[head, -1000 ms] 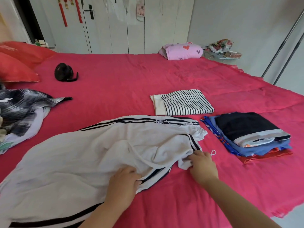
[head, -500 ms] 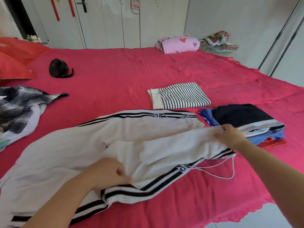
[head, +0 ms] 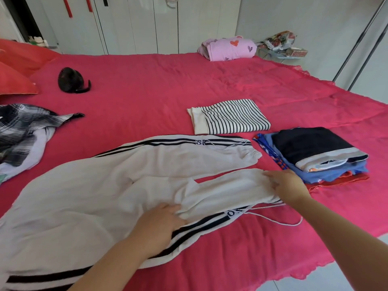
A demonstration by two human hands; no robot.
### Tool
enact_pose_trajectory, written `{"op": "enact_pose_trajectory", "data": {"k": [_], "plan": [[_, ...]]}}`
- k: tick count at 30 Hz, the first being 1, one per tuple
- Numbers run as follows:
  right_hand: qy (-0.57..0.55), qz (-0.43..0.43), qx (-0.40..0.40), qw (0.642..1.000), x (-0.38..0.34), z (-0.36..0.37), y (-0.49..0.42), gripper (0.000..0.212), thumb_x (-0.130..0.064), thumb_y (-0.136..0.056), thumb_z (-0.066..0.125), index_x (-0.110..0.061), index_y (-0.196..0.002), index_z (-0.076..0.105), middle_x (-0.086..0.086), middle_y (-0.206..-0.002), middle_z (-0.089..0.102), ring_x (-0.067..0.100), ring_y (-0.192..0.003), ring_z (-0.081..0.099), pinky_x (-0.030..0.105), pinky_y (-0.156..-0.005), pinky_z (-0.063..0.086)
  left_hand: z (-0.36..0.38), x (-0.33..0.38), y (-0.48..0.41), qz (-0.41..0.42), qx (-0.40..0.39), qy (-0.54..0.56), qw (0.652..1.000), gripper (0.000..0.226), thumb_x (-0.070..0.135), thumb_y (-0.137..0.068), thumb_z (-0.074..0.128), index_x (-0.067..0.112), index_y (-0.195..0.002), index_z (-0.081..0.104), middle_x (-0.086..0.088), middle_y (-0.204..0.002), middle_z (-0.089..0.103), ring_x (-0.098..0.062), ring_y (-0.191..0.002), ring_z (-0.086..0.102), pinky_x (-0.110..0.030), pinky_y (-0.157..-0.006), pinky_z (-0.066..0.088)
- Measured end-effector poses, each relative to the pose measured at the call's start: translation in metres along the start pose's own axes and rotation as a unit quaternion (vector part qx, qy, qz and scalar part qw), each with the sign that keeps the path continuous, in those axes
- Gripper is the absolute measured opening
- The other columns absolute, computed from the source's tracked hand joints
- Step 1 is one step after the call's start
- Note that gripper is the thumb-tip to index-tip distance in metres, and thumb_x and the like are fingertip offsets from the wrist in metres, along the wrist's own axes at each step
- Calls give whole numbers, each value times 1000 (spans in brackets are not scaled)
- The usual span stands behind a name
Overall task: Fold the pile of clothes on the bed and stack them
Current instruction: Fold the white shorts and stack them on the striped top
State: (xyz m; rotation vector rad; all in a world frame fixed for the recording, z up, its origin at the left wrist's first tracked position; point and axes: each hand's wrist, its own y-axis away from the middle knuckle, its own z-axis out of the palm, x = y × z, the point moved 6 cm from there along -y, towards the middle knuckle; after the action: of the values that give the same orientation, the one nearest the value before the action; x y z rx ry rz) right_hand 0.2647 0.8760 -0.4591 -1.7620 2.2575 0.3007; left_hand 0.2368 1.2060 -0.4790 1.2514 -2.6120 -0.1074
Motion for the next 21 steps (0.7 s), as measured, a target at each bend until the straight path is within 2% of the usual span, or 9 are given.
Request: {"op": "enact_pose_trajectory", "data": {"k": [3,6,8,11,13,15,17,19,21], "plan": [[-78,2,90,993,-10,-28,-6,40,3,-85,53,-11,-121,63,18,-115,60,32,-113,52,21,-86,33,-7,-13,1,-9,-54,83,995,32,23,-96,44,35,-123,58,17,-149,27,-6,-135,23,-20,-107,22],[-66,21,24,997,-18,-22,-13,39,-20,-92,53,-18,-131,53,13,-124,55,30,-117,49,30,-93,38,-20,-16,-6,-20,-75,169,983,28,42,-85,62,34,-111,65,18,-135,41,-2,-128,33,-13,-100,23],[-39,52,-25,998,-14,-10,-11,44,-26,-93,49,-22,-137,45,16,-128,51,34,-116,49,41,-96,42,-31,-17,-21,-36,-5,203,979,25,37,-85,63,29,-108,67,14,-124,52,-5,-120,45,-17,-100,31],[-91,114,-15,989,-2,0,-3,47,-23,-94,46,-15,-139,39,25,-126,50,38,-111,52,44,-95,43,-41,-23,-43,-76,103,182,975,31,25,-94,52,23,-124,58,6,-134,46,-14,-125,44,-25,-103,32],[-97,148,-15,984,5,6,1,49,-24,-94,46,-11,-140,34,27,-127,48,40,-112,51,44,-95,41,-37,-31,-56,-111,111,169,973,40,24,-96,46,24,-136,45,1,-146,33,-18,-133,35,-27,-105,31],[-84,152,-16,985,9,8,2,54,-22,-92,50,-7,-141,31,24,-132,47,38,-119,48,41,-96,38,-26,-42,-67,-163,61,131,976,44,29,-97,41,22,-141,36,-6,-146,32,-22,-132,36,-34,-105,34],[-67,129,7,989,8,0,-2,51,-12,-89,53,-6,-137,39,22,-127,53,36,-115,51,38,-90,41,-25,-49,-74,-198,45,64,977,36,28,-97,40,15,-129,47,-10,-129,48,-27,-119,47,-35,-96,40],[-59,117,59,990,13,-18,-7,43,-5,-86,52,-6,-128,52,24,-119,58,37,-105,56,36,-79,42,-38,-58,-75,-223,121,59,965,27,21,-96,40,7,-113,56,-13,-115,55,-30,-108,52,-35,-87,41],[-48,135,75,987,23,-29,-8,36,-9,-87,51,-8,-122,58,24,-116,58,37,-101,56,34,-74,40,-49,-69,-72,-253,200,101,941,25,18,-95,42,3,-107,58,-17,-109,56,-34,-102,53,-37,-82,41]]}}
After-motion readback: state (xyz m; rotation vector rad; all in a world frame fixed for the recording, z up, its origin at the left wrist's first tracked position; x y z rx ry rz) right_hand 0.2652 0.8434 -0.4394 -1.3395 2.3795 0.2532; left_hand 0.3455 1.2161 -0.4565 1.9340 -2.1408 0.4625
